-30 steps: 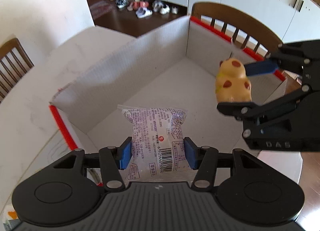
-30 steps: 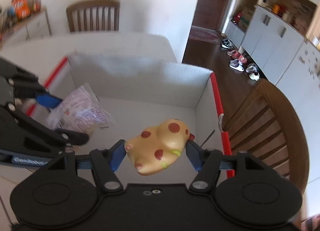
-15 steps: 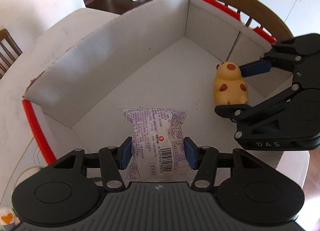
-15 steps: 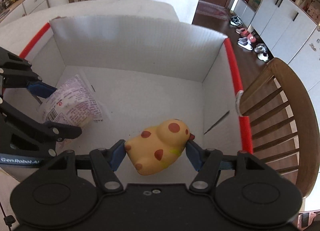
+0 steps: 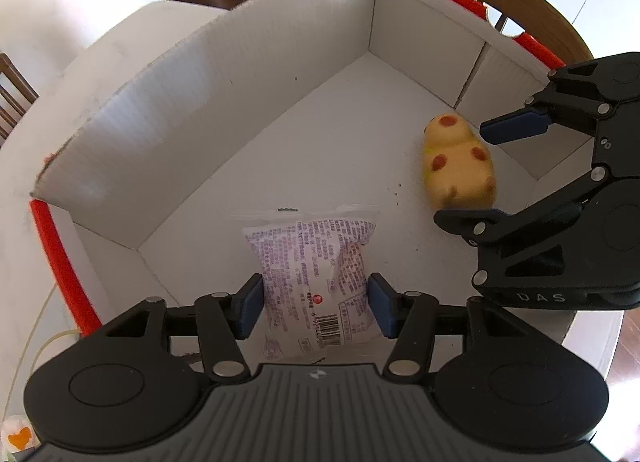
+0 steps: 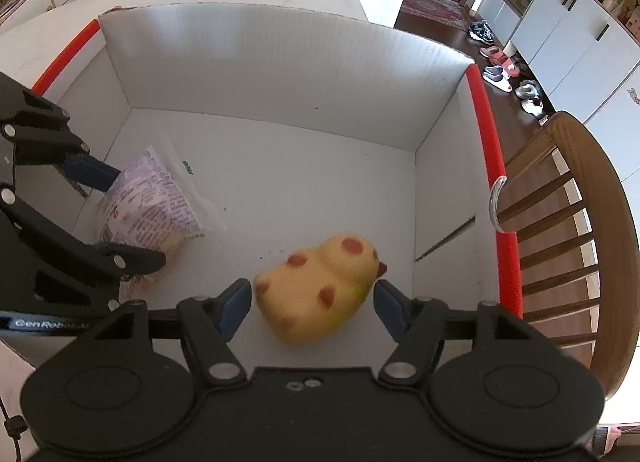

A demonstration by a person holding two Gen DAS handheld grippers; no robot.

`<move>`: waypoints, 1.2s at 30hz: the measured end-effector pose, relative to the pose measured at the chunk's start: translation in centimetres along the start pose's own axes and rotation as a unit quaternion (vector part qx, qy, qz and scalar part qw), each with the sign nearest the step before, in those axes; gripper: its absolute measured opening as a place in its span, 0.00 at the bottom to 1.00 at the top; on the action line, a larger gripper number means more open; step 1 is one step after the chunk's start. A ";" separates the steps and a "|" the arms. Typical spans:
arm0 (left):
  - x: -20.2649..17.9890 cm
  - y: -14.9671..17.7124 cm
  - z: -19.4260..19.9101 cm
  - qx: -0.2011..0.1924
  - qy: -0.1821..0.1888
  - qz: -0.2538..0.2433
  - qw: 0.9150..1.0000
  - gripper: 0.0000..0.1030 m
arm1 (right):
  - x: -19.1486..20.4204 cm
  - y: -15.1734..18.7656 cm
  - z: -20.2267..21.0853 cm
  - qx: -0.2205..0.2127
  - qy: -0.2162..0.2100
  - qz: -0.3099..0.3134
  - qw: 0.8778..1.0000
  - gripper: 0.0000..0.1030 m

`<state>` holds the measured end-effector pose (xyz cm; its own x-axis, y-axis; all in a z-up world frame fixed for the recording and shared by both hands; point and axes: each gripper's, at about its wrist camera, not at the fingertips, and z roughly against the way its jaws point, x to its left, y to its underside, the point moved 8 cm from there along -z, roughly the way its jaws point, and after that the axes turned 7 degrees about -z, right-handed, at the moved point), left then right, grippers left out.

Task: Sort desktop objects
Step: 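Lower both items into the shoebox and open both tools, then withdraw both tools from the shoebox back toward the pile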

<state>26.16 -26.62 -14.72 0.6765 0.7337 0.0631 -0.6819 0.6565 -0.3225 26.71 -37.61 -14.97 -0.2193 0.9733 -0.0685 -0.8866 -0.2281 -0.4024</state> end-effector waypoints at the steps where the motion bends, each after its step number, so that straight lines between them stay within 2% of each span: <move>1: 0.1 0.1 0.4 -0.006 -0.001 0.002 1.000 0.59 | 0.0 0.0 0.1 -0.001 -0.001 -0.002 1.000 0.66; 7: 0.5 0.9 3.1 -0.035 0.004 0.010 0.999 0.61 | -0.4 -0.1 1.9 -0.020 -0.011 -0.008 1.000 0.72; 13: 1.2 1.8 6.6 -0.070 0.005 0.024 0.997 0.61 | -0.6 0.2 5.0 -0.046 -0.027 -0.009 0.999 0.72; 14: 0.8 1.1 5.7 -0.075 0.004 0.025 0.997 0.61 | -0.5 0.3 5.5 -0.050 -0.030 -0.009 0.998 0.72; 18: 0.7 1.7 8.0 -0.099 0.007 0.034 0.995 0.61 | -0.2 0.8 7.8 -0.067 -0.039 -0.008 0.997 0.72; 31: 0.3 3.8 13.3 -0.174 0.008 0.043 0.984 0.61 | 2.6 1.2 14.9 -0.131 -0.057 -0.021 0.989 0.72; 36: 0.0 5.3 15.3 -0.199 -0.010 0.043 0.979 0.61 | 4.3 1.9 16.6 -0.154 -0.058 -0.026 0.986 0.73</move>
<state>18.30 -20.42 -1.96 0.6132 0.7891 0.0360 -0.5718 0.4749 -0.6689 17.31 -34.30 -0.86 -0.2383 0.9695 0.0573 -0.7358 -0.1417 -0.6622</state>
